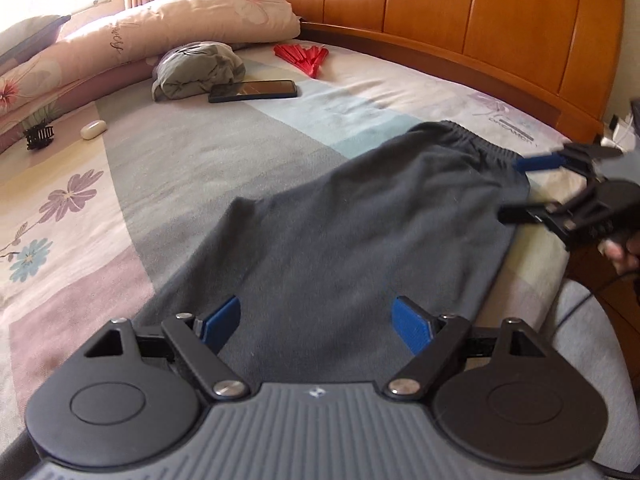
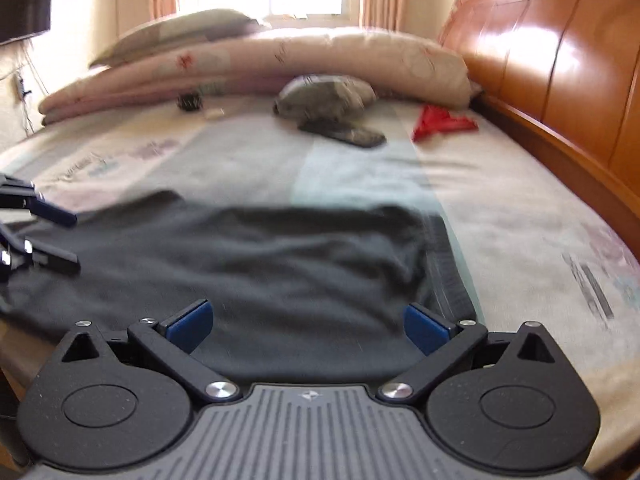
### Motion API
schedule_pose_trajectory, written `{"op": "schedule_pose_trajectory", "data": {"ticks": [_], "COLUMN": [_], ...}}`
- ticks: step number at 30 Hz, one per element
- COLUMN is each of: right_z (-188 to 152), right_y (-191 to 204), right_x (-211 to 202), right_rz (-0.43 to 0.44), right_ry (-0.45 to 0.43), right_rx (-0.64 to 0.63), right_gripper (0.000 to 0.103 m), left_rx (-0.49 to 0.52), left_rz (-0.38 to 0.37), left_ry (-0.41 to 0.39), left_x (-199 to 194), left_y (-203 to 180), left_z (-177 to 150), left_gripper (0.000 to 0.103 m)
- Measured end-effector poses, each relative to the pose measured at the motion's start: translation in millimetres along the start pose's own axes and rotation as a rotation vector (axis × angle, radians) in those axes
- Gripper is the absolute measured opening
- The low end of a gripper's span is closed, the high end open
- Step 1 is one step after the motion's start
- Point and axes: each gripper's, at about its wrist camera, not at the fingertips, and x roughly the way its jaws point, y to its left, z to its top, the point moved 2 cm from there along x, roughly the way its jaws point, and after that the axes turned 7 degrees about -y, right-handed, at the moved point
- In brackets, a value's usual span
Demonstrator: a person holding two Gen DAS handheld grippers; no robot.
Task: Fold clothes
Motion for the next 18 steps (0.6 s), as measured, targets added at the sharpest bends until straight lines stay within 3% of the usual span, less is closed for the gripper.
{"op": "schedule_pose_trajectory", "data": {"ticks": [6, 10, 12, 15, 18], "right_z": [-11.1, -0.6, 3.9, 5.5, -2.4], "right_y": [-21.6, -6.7, 17.3, 55.8, 81.0], "right_x": [36.5, 26.8, 18.8, 19.0, 32.5], "right_rz": [-0.112, -0.161, -0.086, 0.013, 0.051], "right_ry": [0.064, 0.081, 0.051, 0.039, 0.098], "right_rx": [-0.016, -0.032, -0.039, -0.056, -0.031], "right_gripper": [0.103, 0.103, 0.103, 0.103, 0.103], "left_rx": [-0.052, -0.103, -0.134, -0.166, -0.184], "left_rz": [0.047, -0.003, -0.018, 0.022, 0.031], "left_ry": [0.078, 0.052, 0.028, 0.034, 0.046], "left_x": [2.3, -19.6, -27.5, -26.5, -29.0], "left_y": [10.6, 20.4, 24.0, 28.9, 31.7], "left_z": [-32.0, -38.8, -39.2, -44.1, -53.8], "left_gripper": [0.087, 0.087, 0.087, 0.087, 0.087]}}
